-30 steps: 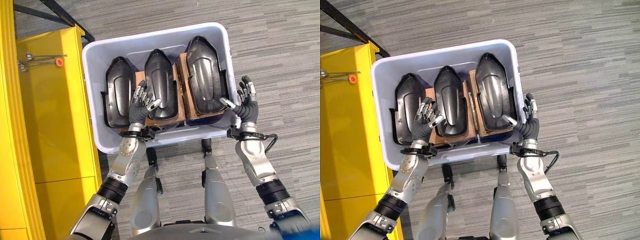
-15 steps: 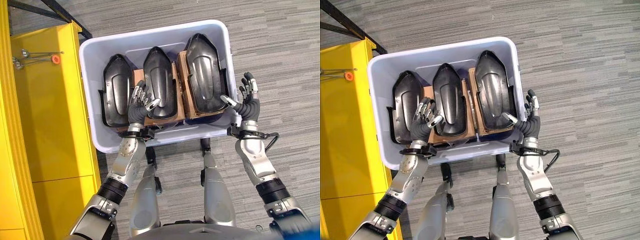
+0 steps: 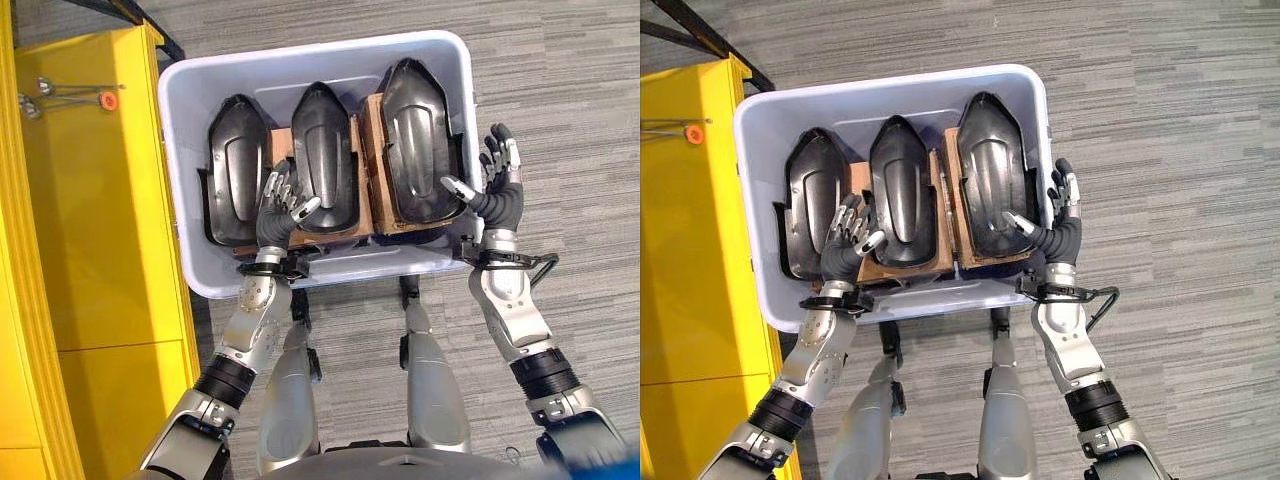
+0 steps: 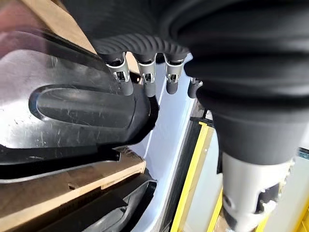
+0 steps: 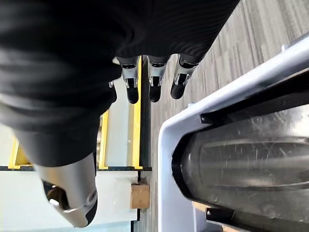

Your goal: Move parts from the plastic box to the shelf.

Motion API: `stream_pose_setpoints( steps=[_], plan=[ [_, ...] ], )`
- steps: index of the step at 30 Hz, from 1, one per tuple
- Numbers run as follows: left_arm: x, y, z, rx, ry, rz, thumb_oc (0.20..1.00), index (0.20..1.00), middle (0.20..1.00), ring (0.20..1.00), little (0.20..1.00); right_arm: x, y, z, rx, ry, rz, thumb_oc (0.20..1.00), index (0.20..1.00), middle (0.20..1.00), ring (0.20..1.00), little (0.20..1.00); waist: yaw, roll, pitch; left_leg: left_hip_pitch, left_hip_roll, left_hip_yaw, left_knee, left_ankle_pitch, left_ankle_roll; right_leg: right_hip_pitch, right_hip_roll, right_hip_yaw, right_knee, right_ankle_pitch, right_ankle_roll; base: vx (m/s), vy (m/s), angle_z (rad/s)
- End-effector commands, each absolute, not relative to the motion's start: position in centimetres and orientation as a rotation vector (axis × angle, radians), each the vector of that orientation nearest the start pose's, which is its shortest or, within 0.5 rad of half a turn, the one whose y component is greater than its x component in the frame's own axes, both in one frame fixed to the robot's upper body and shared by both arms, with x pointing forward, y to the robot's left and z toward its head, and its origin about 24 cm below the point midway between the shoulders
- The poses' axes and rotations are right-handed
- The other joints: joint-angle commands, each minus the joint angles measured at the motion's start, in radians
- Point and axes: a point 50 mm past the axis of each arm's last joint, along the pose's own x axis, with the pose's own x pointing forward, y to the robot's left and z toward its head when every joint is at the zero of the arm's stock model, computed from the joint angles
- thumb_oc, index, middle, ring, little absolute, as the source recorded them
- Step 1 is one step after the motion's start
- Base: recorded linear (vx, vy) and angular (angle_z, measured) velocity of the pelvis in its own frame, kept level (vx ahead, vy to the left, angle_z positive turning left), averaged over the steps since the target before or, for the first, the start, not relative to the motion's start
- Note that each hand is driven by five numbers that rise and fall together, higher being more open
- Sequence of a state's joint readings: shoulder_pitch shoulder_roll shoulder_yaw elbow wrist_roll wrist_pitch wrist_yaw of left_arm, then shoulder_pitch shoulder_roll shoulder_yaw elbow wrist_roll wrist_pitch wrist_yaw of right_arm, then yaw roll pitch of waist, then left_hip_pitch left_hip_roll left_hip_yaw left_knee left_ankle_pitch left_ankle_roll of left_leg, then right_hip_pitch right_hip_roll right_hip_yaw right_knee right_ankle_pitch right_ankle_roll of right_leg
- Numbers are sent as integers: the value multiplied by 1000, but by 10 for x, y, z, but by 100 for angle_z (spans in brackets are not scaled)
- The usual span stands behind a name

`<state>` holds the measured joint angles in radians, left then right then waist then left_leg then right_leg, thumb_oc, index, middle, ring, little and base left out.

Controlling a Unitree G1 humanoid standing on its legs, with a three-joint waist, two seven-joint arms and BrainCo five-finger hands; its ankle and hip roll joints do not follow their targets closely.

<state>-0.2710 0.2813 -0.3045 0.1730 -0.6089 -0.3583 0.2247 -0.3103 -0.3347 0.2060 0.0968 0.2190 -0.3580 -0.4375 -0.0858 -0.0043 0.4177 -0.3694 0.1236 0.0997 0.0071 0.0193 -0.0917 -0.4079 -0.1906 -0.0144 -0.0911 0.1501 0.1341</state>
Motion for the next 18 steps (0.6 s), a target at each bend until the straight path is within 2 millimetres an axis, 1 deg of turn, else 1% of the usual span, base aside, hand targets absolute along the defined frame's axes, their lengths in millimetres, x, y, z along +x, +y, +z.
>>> stream_pose_setpoints(
  steps=[1,4,9,13,18],
  plan=[
    [295,147,120,-349,-432,-65,1000,1000,1000,1000,1000,288,-173,159,11,-688,-183,1000,1000,1000,1000,1000,21,-39,-18,-39,14,-8,84,5,-1,60,-11,-9,54,-13,19,0,0,0],
    [295,147,121,-352,-434,-62,1000,1000,1000,1000,1000,287,-173,164,15,-711,-177,1000,1000,1000,1000,1000,22,-44,-15,-48,11,-14,88,5,0,59,-10,-12,55,-13,19,0,0,0],
    [295,147,122,-356,-439,-60,1000,1000,1000,1000,1000,288,-170,164,15,-710,-168,1000,1000,1000,1000,1000,28,-50,-13,-68,7,-25,97,2,3,54,-13,-19,56,-15,19,1,4,4],
    [294,148,123,-361,-444,-50,1000,1000,1000,1000,1000,290,-169,163,9,-700,-168,1000,1000,1000,1000,1000,33,-52,-8,-84,1,-33,101,3,5,47,-12,-22,57,-15,18,-7,7,10],
    [295,148,126,-369,-457,-45,1000,1000,1000,1000,1000,295,-171,165,13,-697,-207,1000,1000,1000,1000,1000,39,-51,14,-114,-1,-40,114,-1,5,28,-10,-26,60,-15,17,-9,1,2]
  ],
)
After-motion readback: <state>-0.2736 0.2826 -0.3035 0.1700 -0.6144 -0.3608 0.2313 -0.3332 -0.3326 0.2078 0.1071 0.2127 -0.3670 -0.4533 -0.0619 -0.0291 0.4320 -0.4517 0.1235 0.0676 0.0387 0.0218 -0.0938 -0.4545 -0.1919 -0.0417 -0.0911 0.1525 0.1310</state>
